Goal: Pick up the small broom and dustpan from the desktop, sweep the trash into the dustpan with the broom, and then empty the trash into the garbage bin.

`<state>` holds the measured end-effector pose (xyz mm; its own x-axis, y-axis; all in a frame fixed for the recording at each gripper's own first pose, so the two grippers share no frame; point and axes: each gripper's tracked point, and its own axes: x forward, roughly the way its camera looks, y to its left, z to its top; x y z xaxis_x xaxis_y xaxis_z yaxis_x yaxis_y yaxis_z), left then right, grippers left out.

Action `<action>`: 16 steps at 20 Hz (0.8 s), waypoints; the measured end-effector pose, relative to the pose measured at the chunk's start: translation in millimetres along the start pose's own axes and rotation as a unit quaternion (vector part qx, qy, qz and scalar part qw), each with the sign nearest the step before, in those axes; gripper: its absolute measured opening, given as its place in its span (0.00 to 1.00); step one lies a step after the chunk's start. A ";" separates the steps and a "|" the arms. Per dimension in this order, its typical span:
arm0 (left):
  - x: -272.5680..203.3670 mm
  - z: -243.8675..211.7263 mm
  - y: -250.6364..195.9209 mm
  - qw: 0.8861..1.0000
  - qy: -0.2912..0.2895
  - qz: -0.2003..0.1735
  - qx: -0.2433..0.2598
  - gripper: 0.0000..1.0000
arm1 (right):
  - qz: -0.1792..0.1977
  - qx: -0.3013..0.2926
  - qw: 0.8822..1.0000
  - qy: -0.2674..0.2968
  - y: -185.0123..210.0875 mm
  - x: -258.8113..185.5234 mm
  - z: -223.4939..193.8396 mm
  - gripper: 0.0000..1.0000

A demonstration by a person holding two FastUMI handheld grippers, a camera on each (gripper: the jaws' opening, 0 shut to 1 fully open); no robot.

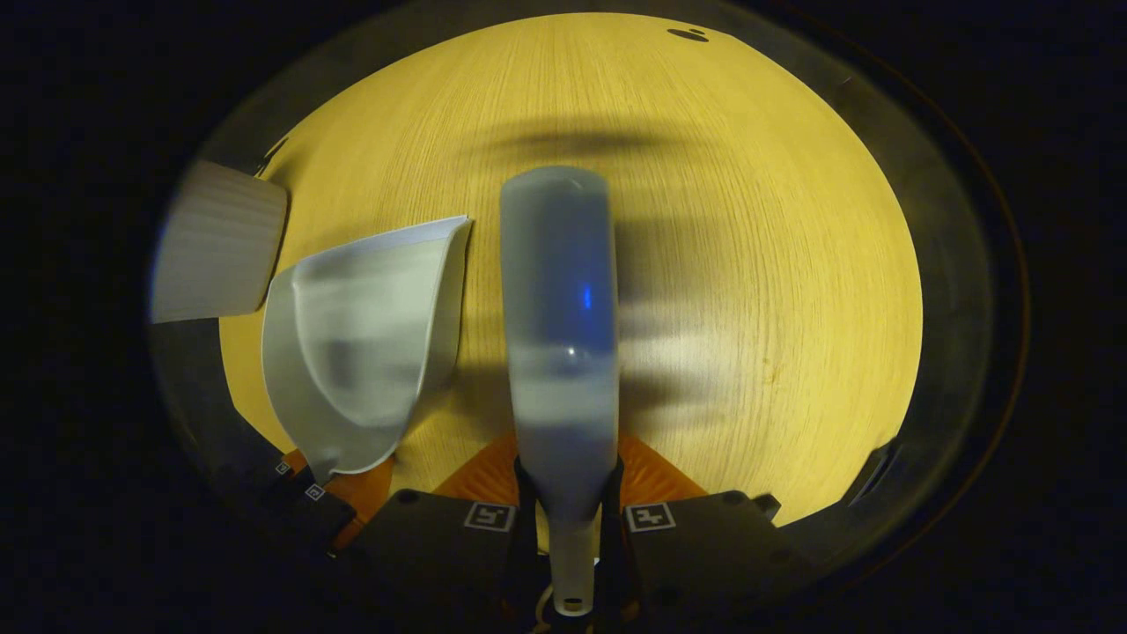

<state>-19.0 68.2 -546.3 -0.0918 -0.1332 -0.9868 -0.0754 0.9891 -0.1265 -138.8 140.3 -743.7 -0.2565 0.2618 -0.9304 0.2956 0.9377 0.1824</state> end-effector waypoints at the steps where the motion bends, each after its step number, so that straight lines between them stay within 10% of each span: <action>1: 0.8 1.4 -0.5 1.000 0.001 -0.001 0.000 0.25 | -0.001 -0.002 1.000 0.004 0.1 -0.2 -1.3 0.31; 12: 1.2 -0.1 -0.4 0.999 0.034 -0.007 0.010 0.30 | 0.004 -0.006 1.000 0.017 11.3 1.3 -8.8 0.42; 14: 0.3 -3.1 1.1 0.999 0.042 -0.006 0.017 0.44 | 0.006 -0.013 1.000 0.019 16.3 0.6 -9.5 0.77; 16: -1.3 -7.1 1.0 0.999 0.049 -0.005 0.013 0.63 | 0.003 -0.014 1.000 0.015 15.9 2.0 -11.3 0.89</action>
<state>-26.0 69.0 -544.4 -0.1881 -0.1467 -0.9711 -0.0515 0.9889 -0.1394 -145.1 158.3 -739.1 -0.2822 0.2747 -0.9192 0.2719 0.9418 0.1980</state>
